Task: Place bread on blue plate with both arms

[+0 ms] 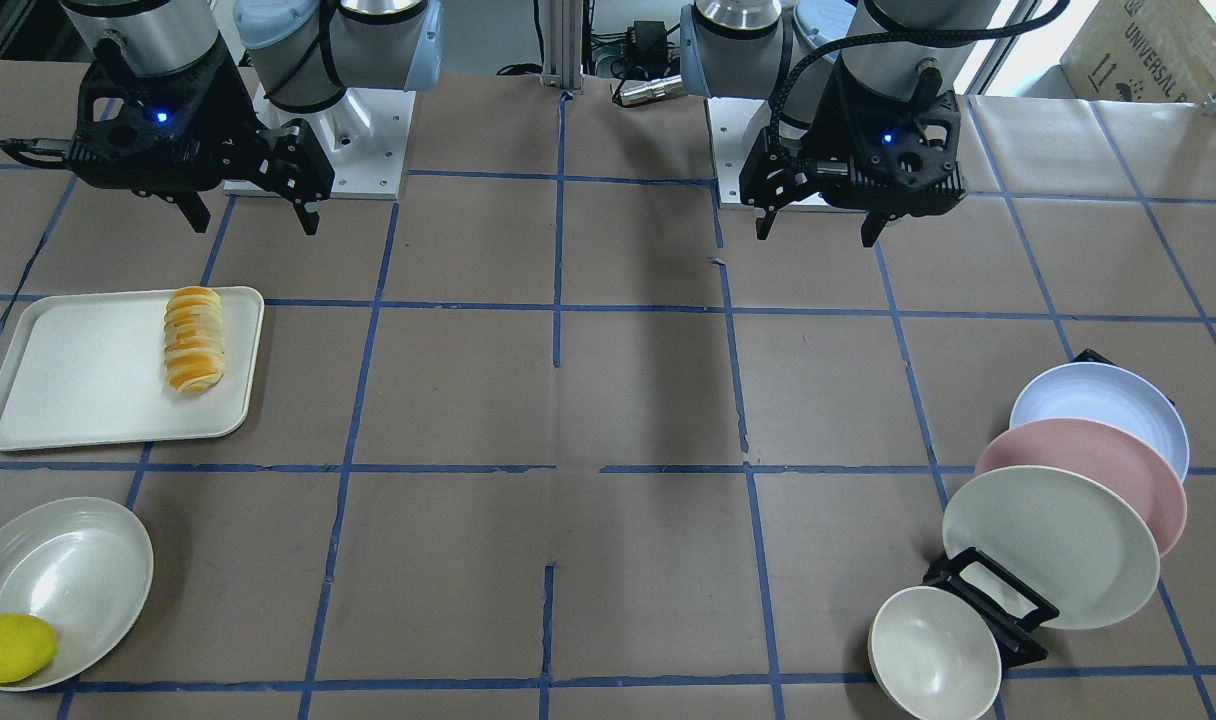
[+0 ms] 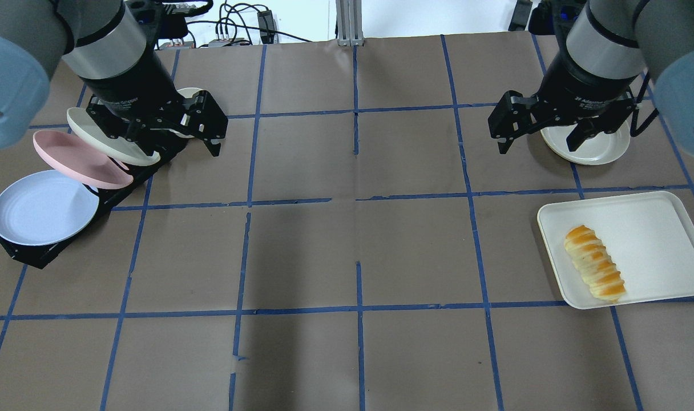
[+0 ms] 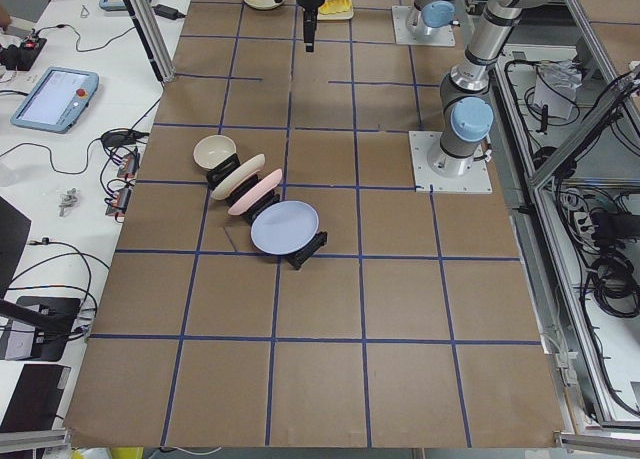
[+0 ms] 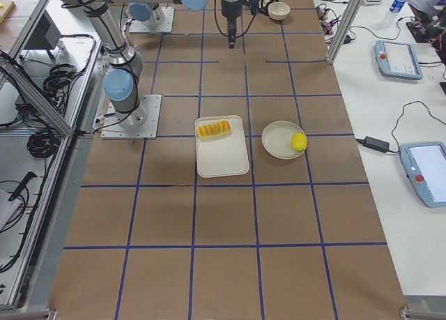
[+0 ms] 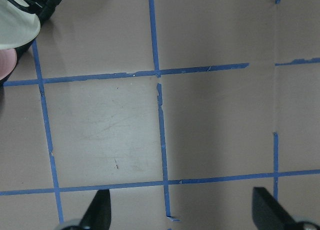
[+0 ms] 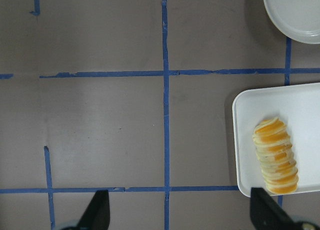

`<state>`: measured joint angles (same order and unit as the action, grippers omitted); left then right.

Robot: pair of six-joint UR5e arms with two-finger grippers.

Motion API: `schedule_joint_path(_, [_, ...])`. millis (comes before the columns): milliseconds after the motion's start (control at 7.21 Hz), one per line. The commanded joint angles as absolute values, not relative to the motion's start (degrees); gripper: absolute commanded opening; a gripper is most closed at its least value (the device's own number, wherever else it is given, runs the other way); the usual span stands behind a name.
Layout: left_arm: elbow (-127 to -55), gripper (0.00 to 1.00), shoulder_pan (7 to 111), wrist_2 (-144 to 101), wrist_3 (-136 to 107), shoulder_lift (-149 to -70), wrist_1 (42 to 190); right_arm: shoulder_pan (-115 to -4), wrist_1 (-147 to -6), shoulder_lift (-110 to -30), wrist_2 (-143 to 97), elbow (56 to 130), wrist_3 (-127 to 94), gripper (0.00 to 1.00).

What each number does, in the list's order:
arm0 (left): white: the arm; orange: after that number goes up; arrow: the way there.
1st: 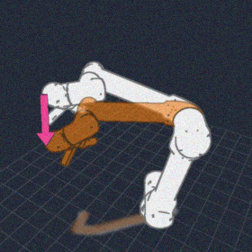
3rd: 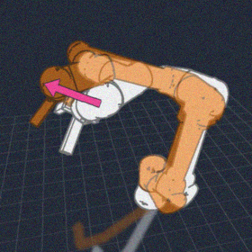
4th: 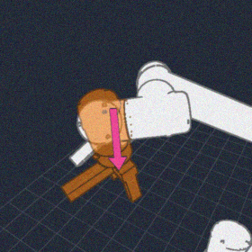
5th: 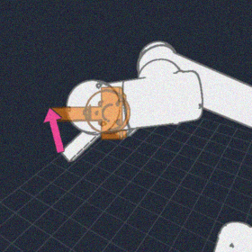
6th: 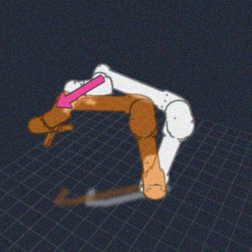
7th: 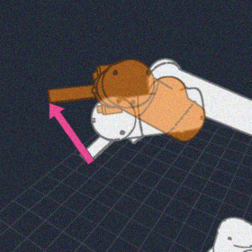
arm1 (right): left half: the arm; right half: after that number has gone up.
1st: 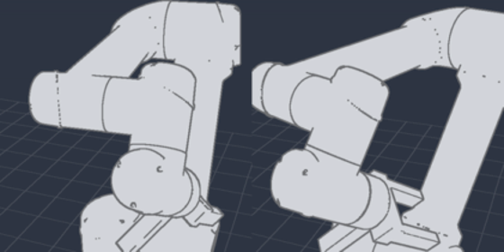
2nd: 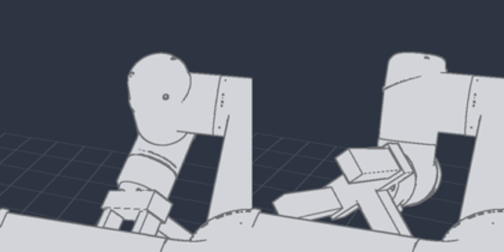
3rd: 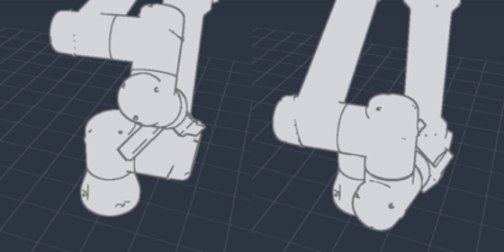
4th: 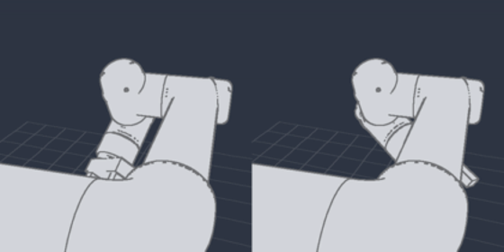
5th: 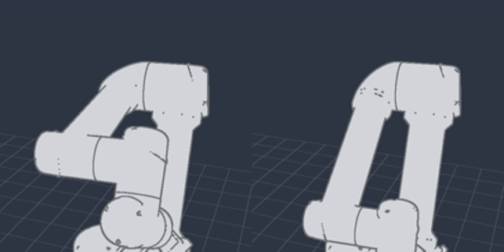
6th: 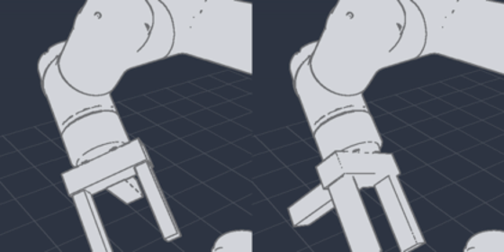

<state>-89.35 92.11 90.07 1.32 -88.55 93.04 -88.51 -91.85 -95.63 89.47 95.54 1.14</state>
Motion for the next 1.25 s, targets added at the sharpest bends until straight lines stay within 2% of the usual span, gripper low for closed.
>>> schedule_joint_path(0, [-89.3,1.00,92.1,90.1,1.2,-88.4,93.3,-88.5,-91.8,-95.6,89.5,95.5,1.1,1.00])
schedule_joint_path(416, [-89.2,1.00,91.8,90.1,1.8,-88.2,94.6,-88.5,-91.4,-95.6,89.5,95.5,0.8,1.00])
schedule_joint_path(693, [-88.8,1.00,87.3,90.9,6.1,-88.2,96.1,-86.9,-88.4,-95.4,90.3,95.6,1.2,0.99])
schedule_joint_path(832, [-88.8,1.00,84.1,90.8,10.3,-88.2,96.2,-84.1,-90.3,-95.1,91.2,96.8,9.8,0.97])
schedule_joint_path(1109, [-88.1,1.00,74.8,90.6,21.6,-88.8,96.2,-77.1,-103.4,-97.0,94.1,107.4,30.0,0.94])
